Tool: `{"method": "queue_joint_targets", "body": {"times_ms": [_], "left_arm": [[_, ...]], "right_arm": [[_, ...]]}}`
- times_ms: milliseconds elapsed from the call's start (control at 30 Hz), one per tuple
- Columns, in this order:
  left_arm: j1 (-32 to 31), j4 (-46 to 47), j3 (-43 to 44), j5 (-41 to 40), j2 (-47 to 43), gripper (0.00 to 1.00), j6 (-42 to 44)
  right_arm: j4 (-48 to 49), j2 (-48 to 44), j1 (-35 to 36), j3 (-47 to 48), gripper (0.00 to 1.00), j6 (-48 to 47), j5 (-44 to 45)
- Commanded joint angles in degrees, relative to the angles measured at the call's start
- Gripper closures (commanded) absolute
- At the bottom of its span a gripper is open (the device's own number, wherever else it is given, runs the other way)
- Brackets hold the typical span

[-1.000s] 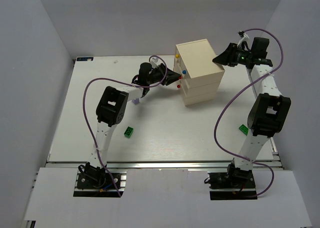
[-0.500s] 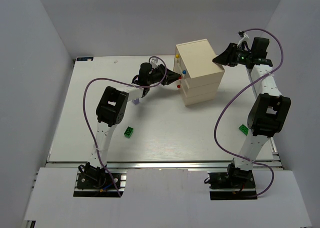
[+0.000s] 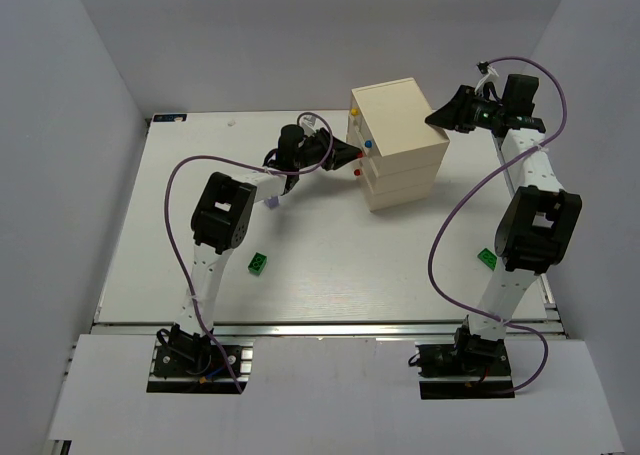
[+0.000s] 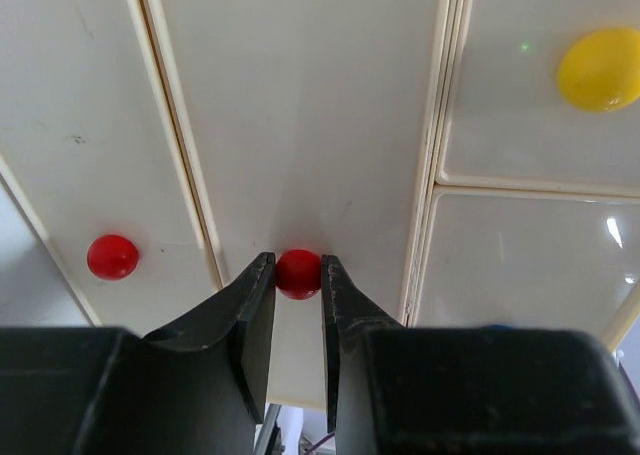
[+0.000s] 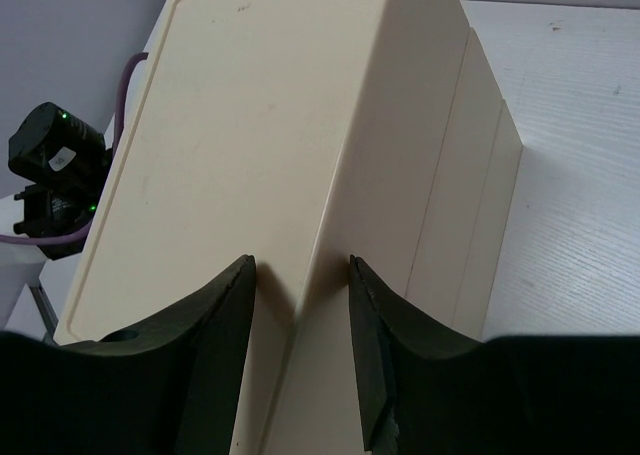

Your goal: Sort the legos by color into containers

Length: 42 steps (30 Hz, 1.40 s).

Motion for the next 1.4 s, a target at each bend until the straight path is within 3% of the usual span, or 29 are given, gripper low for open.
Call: {"method": "queue_joint_targets", "body": {"times_ms": [0,633,1100,1167,1200,1233,1300,1367], "left_arm": [[-0.13,-6.39,-0.71,1.85,-3.41,0.88,2.56],[3.83,-9.47,-2.64,3.87,-5.96,0.91,5.46],[6.91,-10.18,-9.94,5.8,-10.8,0.91,9.42],[6.91,-10.26,-9.33,6.24,-10.19,0.85,9.42],[6.91,-10.44,-8.72,6.59,-10.01,0.78,9.42],[6.91,-10.7,-7.49,6.77,-9.66,0.63,9.42],[6.91,-10.71,-6.34,7.3,-8.95,0.51,9.33],[6.91,-10.97,-4.59,7.56,-8.6,0.46,9.42]], "right_arm": [[-7.14,3.79,1.03,-0.89,0.55,-1.62,3.26],[-8.37,4.93,0.67,0.34,0.57,-2.24,6.43],[-8.37,5.02,0.5,-0.19,0.57,-2.42,6.78],[-8.46,4.93,0.5,-0.1,0.51,-2.68,6.25],[-8.54,4.93,0.5,-0.27,0.47,-2.77,5.82],[-8.37,4.76,0.41,-0.27,0.43,-2.85,4.77],[-7.41,4.23,0.58,-1.32,0.32,-3.12,3.18],[-6.0,3.18,0.41,-2.03,0.22,-2.94,1.42]]}}
